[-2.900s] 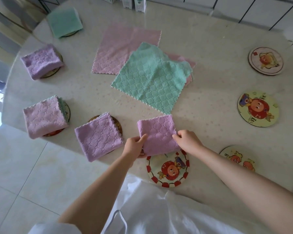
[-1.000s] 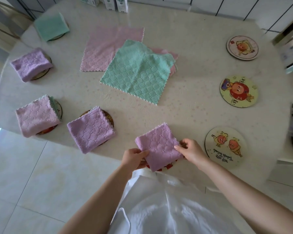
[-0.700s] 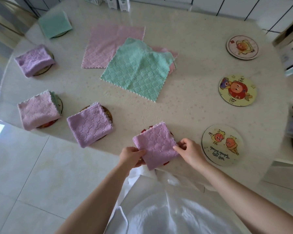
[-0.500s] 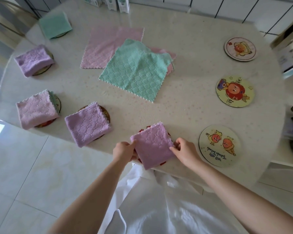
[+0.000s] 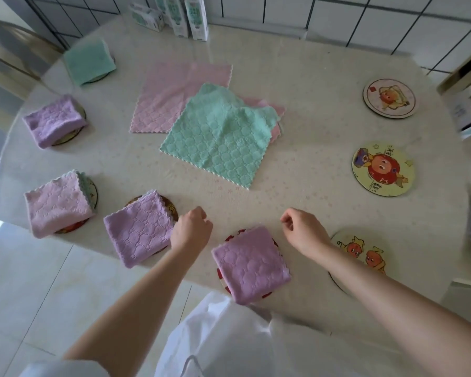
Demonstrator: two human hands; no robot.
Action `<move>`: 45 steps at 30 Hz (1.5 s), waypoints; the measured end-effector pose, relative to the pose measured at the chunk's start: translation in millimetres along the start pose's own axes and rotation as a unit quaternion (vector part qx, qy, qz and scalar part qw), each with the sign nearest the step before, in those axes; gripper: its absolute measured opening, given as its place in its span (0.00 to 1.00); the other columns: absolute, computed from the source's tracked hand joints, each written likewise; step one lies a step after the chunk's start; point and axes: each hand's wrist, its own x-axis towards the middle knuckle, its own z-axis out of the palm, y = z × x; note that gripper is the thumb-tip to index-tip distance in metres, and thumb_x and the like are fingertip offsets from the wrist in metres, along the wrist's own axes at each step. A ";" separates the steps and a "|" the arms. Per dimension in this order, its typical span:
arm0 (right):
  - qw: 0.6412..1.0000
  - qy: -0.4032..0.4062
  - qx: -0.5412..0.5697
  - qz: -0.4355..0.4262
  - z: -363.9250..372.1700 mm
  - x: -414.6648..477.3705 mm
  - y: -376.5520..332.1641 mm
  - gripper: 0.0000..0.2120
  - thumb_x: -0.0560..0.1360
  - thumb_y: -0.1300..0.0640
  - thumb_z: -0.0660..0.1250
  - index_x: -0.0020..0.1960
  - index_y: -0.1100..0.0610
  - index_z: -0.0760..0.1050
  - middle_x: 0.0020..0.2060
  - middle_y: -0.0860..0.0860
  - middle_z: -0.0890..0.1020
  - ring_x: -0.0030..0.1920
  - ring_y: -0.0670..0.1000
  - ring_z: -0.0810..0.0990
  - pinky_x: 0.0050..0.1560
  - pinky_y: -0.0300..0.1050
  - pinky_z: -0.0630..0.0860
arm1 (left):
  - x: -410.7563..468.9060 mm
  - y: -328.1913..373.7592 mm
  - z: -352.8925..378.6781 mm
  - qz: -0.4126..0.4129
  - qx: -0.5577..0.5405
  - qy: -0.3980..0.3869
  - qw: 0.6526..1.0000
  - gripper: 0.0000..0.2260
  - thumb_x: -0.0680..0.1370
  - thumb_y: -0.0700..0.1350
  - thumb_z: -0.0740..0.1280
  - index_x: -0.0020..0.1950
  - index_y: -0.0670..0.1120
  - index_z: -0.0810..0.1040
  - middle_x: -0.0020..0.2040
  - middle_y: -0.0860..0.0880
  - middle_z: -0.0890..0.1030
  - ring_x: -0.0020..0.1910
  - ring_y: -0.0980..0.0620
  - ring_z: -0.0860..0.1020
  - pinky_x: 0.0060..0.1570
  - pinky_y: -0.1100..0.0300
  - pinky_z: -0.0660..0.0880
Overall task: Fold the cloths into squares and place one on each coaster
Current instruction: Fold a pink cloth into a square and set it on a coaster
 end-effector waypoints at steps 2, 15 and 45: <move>1.000 0.002 -0.011 -0.026 -4.7 23.6 -10.5 0.06 0.75 0.60 0.64 0.51 0.55 0.75 0.47 0.50 0.81 0.46 0.52 0.79 0.46 0.47 0.77 | 23.5 8.7 -7.8 0.051 0.033 0.014 0.998 0.10 0.76 0.44 0.63 0.56 0.46 0.77 0.50 0.47 0.81 0.41 0.48 0.76 0.33 0.60 0.69; 0.978 -0.024 -0.136 -0.158 8.0 123.6 -70.2 0.11 0.76 0.57 0.66 0.56 0.59 0.71 0.51 0.54 0.73 0.50 0.56 0.74 0.39 0.49 0.74 | 131.1 21.9 -9.5 0.355 0.099 0.066 0.927 0.19 0.66 0.34 0.73 0.56 0.44 0.82 0.54 0.49 0.82 0.55 0.46 0.79 0.52 0.51 0.79; 0.978 0.078 0.176 -0.074 -89.2 159.0 -115.2 0.04 0.79 0.57 0.59 0.46 0.53 0.69 0.41 0.51 0.80 0.25 0.46 0.81 0.30 0.53 0.79 | 209.0 9.4 -68.8 0.295 0.048 0.147 0.943 0.09 0.76 0.38 0.68 0.55 0.44 0.82 0.51 0.47 0.84 0.51 0.47 0.79 0.50 0.49 0.79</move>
